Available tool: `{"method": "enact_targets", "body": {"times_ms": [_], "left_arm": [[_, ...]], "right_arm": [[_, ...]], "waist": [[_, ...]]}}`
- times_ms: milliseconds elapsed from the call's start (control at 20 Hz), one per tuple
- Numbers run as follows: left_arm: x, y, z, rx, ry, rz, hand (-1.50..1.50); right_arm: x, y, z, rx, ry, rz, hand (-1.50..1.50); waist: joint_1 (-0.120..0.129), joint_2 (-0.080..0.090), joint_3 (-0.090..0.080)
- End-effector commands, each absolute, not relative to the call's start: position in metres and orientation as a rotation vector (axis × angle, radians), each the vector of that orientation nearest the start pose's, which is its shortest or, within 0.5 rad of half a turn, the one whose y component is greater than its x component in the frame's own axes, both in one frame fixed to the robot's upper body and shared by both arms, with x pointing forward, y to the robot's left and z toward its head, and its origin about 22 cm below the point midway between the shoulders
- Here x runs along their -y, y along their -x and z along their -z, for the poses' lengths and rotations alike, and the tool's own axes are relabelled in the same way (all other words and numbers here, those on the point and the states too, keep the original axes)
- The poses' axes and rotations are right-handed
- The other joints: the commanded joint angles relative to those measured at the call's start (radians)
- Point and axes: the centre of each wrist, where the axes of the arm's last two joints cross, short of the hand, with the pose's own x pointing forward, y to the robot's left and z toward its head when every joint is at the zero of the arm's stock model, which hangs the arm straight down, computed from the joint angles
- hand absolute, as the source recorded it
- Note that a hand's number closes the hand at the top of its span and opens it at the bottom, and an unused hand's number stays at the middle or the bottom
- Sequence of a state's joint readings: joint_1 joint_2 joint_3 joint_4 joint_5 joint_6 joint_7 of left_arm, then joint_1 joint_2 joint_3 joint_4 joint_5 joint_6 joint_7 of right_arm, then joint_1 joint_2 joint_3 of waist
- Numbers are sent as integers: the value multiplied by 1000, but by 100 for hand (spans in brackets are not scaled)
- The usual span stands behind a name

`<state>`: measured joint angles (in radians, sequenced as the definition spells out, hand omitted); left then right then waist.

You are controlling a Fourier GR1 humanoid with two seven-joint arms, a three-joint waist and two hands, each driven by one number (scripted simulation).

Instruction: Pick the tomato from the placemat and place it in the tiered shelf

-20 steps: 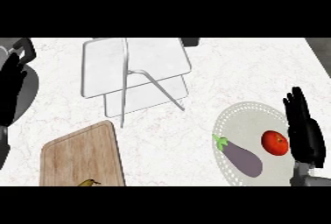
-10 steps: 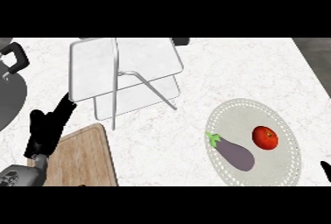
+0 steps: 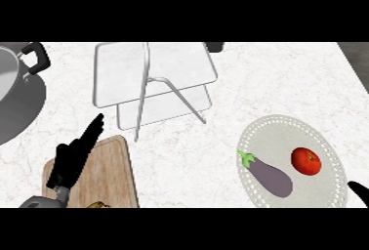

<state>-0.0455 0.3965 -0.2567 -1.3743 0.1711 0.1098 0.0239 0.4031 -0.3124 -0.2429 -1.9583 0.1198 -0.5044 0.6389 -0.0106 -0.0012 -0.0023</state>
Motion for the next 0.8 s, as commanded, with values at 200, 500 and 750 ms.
{"method": "enact_targets", "body": {"times_ms": [200, 500, 750], "left_arm": [[-262, -249, 25, 1319, -98, 299, 0], [-257, -245, 28, 1337, -71, 343, 0], [-251, -259, 26, 1346, -71, 359, 0]], "right_arm": [[346, -161, -115, 678, 808, 131, -150], [361, -175, -122, 320, 1020, -118, -150], [348, -216, -127, 268, 999, -147, -150]], "waist": [[42, 14, -4], [82, 21, -6], [87, 22, -2]]}}
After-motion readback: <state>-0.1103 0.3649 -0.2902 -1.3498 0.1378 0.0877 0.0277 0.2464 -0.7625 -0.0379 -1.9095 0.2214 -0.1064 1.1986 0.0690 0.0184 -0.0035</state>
